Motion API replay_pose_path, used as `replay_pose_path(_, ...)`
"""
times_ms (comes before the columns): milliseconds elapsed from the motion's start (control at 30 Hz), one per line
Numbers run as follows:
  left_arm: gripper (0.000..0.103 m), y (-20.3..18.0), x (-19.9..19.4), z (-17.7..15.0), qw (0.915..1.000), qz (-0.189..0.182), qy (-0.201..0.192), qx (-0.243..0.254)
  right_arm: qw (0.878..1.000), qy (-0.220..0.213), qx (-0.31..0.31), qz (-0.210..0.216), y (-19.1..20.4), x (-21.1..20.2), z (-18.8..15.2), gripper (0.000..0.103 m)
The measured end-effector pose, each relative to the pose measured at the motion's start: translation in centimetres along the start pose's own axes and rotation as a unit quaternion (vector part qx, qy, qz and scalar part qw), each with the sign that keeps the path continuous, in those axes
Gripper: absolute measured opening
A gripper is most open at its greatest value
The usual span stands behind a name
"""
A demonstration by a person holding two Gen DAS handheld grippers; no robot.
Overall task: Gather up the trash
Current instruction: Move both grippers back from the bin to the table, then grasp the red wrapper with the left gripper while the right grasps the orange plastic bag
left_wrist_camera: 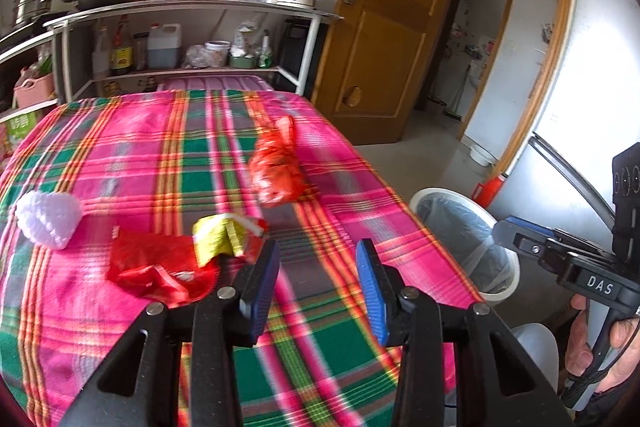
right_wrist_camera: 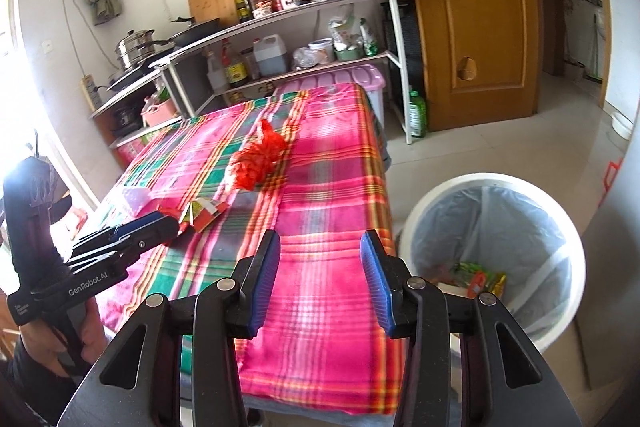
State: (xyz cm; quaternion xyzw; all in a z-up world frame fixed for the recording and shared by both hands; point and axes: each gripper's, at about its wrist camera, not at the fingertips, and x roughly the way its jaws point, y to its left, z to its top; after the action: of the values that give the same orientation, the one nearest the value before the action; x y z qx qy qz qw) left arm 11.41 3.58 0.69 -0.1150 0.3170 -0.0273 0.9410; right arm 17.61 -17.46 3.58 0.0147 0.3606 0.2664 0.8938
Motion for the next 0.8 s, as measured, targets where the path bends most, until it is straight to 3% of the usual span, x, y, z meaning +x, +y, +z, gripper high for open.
replay_pose_path(167, 0.052, 3.5, -0.7, -0.8, 0.9985, 0.035, 0.003, -0.041, 1.000, 0.008, -0.015, 0.013, 1.4, 1.2, 0.3, 0.044)
replay_pose_path(467, 0.052, 8.0, -0.1, -2.3, 0.9908, 0.076, 0.031, -0.107, 0.999, 0.019, -0.031, 0.026, 2.8, 2.9, 0.4, 0.044)
replay_pose_path(800, 0.064, 9.6, 1.8, -1.8, 0.9837, 0.087, 0.041, -0.152, 0.999, 0.027, -0.035, 0.026, 2.9, 4.2, 0.7, 0.044)
